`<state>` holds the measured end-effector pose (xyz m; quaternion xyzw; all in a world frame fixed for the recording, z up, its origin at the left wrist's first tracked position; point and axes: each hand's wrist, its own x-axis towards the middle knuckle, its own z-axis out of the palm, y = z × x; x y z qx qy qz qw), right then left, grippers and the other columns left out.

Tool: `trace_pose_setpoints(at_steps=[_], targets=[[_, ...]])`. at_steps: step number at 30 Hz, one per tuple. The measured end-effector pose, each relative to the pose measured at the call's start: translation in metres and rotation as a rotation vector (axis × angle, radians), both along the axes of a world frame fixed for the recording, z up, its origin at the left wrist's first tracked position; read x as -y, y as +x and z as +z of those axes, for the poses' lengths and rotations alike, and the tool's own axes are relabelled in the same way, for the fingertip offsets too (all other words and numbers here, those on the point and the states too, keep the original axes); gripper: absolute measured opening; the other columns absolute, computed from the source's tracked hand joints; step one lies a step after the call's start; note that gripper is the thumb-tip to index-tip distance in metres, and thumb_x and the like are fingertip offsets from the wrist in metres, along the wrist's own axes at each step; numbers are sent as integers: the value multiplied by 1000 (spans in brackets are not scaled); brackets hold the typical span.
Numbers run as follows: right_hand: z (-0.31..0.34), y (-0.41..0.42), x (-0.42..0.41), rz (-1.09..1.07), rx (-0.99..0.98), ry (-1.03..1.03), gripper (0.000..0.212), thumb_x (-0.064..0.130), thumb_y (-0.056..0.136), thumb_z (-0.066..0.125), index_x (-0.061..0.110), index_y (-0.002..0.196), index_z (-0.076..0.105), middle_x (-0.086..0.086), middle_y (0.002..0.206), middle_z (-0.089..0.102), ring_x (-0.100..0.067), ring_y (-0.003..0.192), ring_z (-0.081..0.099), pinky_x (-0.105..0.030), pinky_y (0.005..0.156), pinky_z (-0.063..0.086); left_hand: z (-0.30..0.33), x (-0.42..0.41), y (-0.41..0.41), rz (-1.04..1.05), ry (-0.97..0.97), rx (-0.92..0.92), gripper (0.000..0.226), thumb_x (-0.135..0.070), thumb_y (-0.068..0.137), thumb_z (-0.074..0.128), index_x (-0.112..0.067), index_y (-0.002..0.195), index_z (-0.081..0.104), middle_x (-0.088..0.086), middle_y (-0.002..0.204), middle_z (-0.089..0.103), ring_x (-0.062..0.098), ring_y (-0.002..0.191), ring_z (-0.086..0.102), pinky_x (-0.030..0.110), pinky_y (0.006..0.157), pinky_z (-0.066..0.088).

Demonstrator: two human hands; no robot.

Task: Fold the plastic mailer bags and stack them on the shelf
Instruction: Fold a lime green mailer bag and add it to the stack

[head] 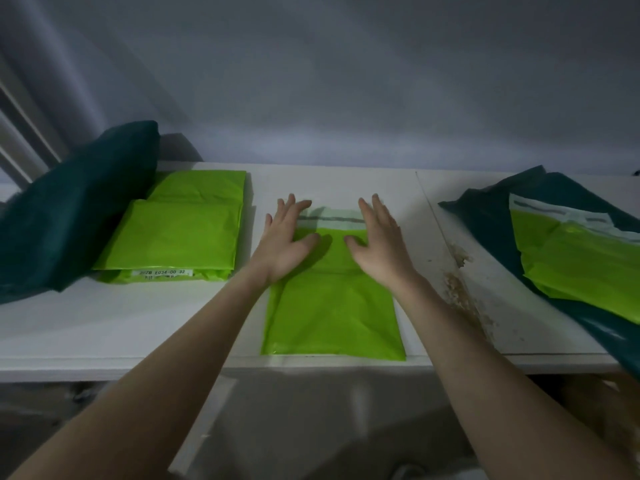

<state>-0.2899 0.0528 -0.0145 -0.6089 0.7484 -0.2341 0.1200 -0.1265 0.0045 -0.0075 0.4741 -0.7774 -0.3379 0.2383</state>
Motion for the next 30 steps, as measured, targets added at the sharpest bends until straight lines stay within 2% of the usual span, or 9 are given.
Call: trace_pose_setpoints(at_steps=[3, 5, 11, 14, 17, 22, 25, 27, 30], targets=[[17, 4, -10, -81, 107, -30, 54, 20, 91, 54, 11, 141, 35, -15, 151, 21, -30, 140, 20, -34, 110, 24, 19, -10, 6, 19, -31, -84, 47, -13, 93, 52, -17, 138, 39, 8, 153, 24, 17, 139, 27, 12, 105, 15], [27, 5, -21, -115, 146, 24, 52, 17, 88, 54, 10, 137, 38, -16, 139, 32, -33, 130, 32, -35, 105, 32, 25, -18, 10, 67, -12, -70, 43, -12, 92, 52, -15, 135, 42, 9, 142, 36, 19, 109, 47, 11, 88, 28], [32, 1, -50, -194, 280, 191, 53, 14, 85, 55, 11, 134, 34, -16, 133, 35, -32, 119, 44, -31, 88, 40, 12, -35, 28, 150, 214, -22, 48, -14, 90, 55, -10, 135, 38, 14, 130, 44, 31, 108, 55, 38, 85, 49], [26, -3, -57, -276, 423, 195, 54, 13, 85, 58, 11, 134, 35, -14, 133, 40, -27, 114, 48, -27, 80, 37, 9, -38, 33, 206, 321, -157, 47, -7, 90, 54, -7, 134, 38, 3, 103, 49, 16, 84, 54, 21, 65, 45], [23, -5, -55, -416, 692, 165, 56, 9, 81, 62, 11, 132, 37, -14, 126, 49, -25, 106, 54, -37, 84, 49, 7, -37, 32, 261, 426, -318, 44, -3, 90, 54, -9, 132, 40, 3, 107, 47, 3, 75, 49, 9, 55, 44], [21, -10, -46, -500, 760, 127, 62, 5, 74, 68, 10, 129, 38, -15, 125, 49, -28, 110, 55, -41, 91, 50, 6, -31, 28, 340, 514, -443, 45, 1, 86, 58, -9, 127, 44, 12, 115, 57, 23, 95, 56, 31, 85, 48], [26, -10, -44, -510, 713, 48, 60, -2, 73, 67, 0, 129, 45, -17, 127, 52, -30, 112, 54, -34, 87, 47, 10, -27, 24, 332, 450, -450, 41, 3, 85, 58, -6, 125, 49, 3, 91, 61, 10, 75, 60, 15, 68, 49], [30, -12, -43, -510, 667, 6, 45, -4, 70, 67, -10, 114, 57, -23, 119, 61, -31, 101, 61, -33, 77, 48, 12, -24, 24, 307, 375, -439, 34, 5, 85, 58, -5, 117, 58, -2, 77, 59, -3, 57, 58, 6, 58, 47], [35, -15, -42, -494, 651, -9, 25, -4, 69, 66, -7, 94, 69, -23, 100, 69, -33, 92, 65, -34, 75, 50, 13, -19, 26, 302, 287, -438, 21, 4, 83, 60, -7, 100, 67, -1, 74, 60, 1, 59, 57, 16, 71, 48]])
